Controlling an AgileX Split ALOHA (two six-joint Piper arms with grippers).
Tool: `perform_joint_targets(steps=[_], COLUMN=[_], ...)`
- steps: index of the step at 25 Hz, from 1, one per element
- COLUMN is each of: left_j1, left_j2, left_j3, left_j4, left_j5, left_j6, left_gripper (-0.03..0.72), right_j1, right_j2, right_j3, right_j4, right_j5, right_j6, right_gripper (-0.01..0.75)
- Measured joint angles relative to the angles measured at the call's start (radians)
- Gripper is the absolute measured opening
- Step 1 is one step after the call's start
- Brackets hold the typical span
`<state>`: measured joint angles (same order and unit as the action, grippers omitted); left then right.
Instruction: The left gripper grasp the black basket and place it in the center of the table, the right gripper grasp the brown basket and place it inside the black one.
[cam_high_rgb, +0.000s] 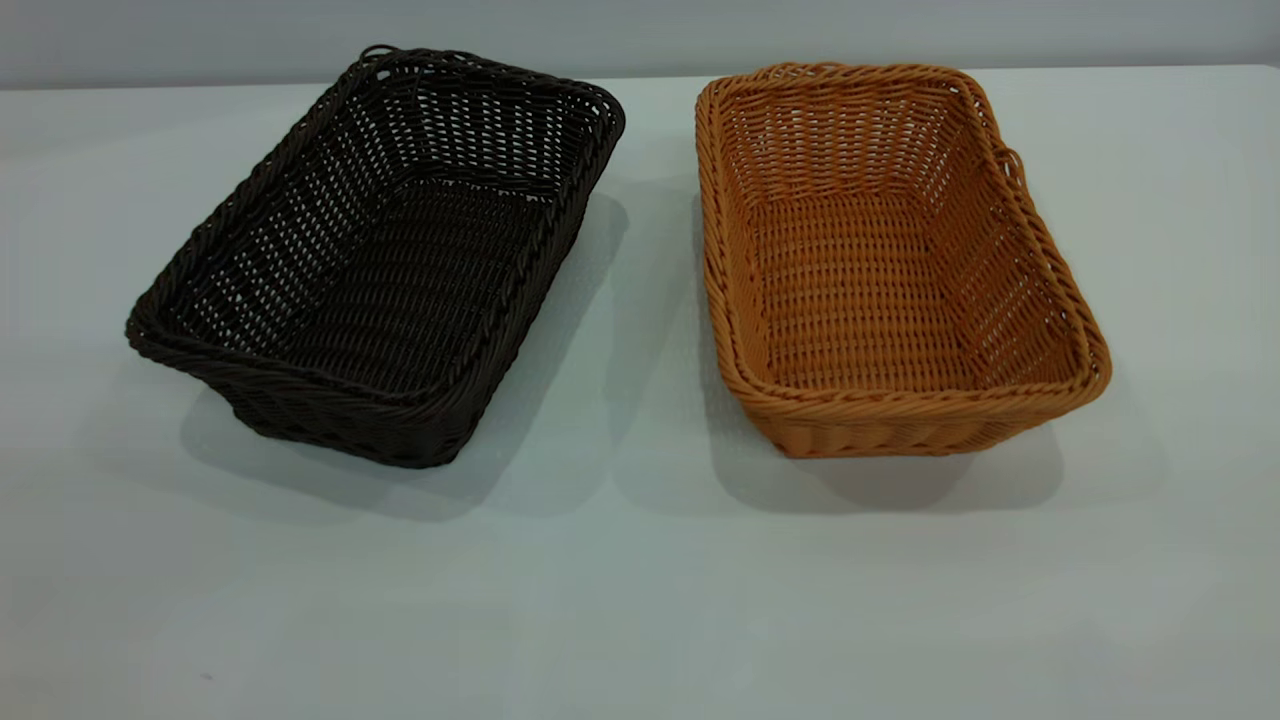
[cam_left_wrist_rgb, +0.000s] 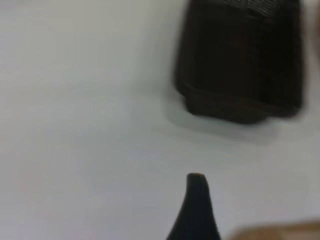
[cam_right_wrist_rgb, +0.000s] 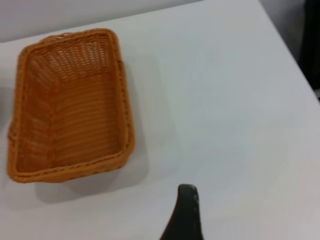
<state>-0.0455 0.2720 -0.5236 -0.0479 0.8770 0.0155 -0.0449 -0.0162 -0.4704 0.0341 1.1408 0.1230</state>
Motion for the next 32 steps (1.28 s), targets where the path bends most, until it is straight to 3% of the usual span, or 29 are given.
perform_joint_targets(steps=[6,13,24,32], left_j1=[0.0,0.0,-0.085,-0.088], left_j2=[0.422,0.916,1.503,1.777], left_j3=[-0.041,-0.221,-0.529,-0.702], left_j4=[-0.004,-0.046,-0.046,-0.046], left_j5=[-0.338,-0.562,-0.643,-0.679], left_j6=[0.0,0.073,0.22,0.294], left_gripper=[0.548,0.548,0.548,0.548], right_j1=[0.0,0.0,0.0,0.0], right_j2=[0.001,0.001,0.001,0.009], right_j3=[0.0,0.0,0.0,0.0], right_j4=[0.011,0.011,0.009,0.009], right_j5=[-0.005,-0.005,-0.005,-0.005], right_j6=[-0.001,-0.002,-0.002,-0.002], right_gripper=[0.591,0.591,0.591,0.591])
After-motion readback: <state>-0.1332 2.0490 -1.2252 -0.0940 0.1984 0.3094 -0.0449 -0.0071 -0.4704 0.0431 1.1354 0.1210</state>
